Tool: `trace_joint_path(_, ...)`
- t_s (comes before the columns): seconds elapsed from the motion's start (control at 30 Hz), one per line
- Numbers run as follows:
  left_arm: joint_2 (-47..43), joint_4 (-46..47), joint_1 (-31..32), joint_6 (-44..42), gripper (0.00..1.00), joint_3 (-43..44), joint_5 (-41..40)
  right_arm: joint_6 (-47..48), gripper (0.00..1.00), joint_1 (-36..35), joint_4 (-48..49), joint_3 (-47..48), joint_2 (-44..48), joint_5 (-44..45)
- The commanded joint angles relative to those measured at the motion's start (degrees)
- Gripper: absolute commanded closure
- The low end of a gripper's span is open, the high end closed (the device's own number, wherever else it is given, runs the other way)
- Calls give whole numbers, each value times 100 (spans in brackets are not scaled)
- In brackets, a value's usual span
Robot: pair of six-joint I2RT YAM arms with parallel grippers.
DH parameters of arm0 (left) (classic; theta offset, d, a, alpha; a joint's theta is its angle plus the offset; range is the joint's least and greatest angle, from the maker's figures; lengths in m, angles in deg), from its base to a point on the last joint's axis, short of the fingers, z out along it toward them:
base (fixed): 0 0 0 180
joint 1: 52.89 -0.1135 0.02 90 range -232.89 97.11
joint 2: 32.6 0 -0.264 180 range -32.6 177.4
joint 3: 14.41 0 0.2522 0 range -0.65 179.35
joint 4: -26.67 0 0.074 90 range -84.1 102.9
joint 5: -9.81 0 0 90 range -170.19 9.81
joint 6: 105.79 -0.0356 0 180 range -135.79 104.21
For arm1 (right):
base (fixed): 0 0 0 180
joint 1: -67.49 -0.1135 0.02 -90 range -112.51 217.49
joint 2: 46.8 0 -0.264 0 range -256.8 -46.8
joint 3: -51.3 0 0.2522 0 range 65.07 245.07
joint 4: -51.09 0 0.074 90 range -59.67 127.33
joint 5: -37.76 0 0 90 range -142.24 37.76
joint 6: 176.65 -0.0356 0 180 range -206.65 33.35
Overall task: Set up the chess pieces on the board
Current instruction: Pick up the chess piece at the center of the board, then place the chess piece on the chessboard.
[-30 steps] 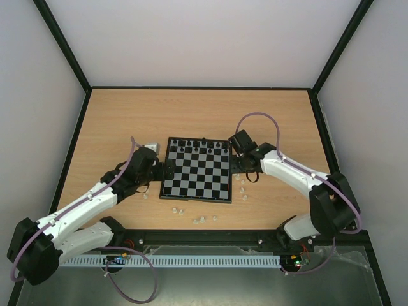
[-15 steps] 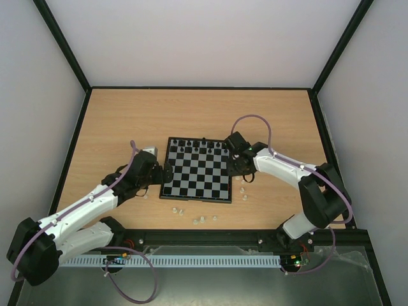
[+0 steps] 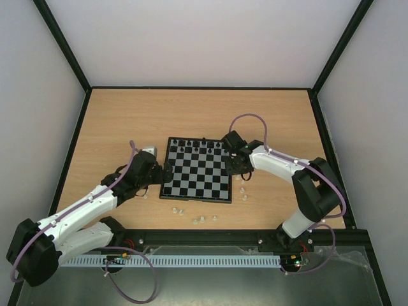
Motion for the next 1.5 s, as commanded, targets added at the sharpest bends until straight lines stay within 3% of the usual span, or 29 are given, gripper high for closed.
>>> trace_joint_path(0.0, -4, 158, 27, 27, 1, -9, -87, 40, 82, -30, -239, 153, -77, 183)
trace_joint_path(0.27, 24, 188, 27, 2, 1, 5, -105, 49, 92, -31, -279, 240, -93, 235)
trace_joint_path(0.53, 34, 175, 28, 17, 1, 28, -166, 29, 94, -108, -621, 517, 472, 333)
trace_joint_path(0.87, -108, 44, 27, 123, 1, 22, -279, -308, 93, -1292, -1173, 807, 928, 421)
trace_joint_path(1.13, -359, -78, 31, 253, 1, -65, -362, -583, 93, -2478, -1427, 1160, 183, 576)
trace_joint_path(1.47, -473, -84, 27, 314, 1, -144, -353, -645, 92, -2822, -1394, 1717, -784, 502)
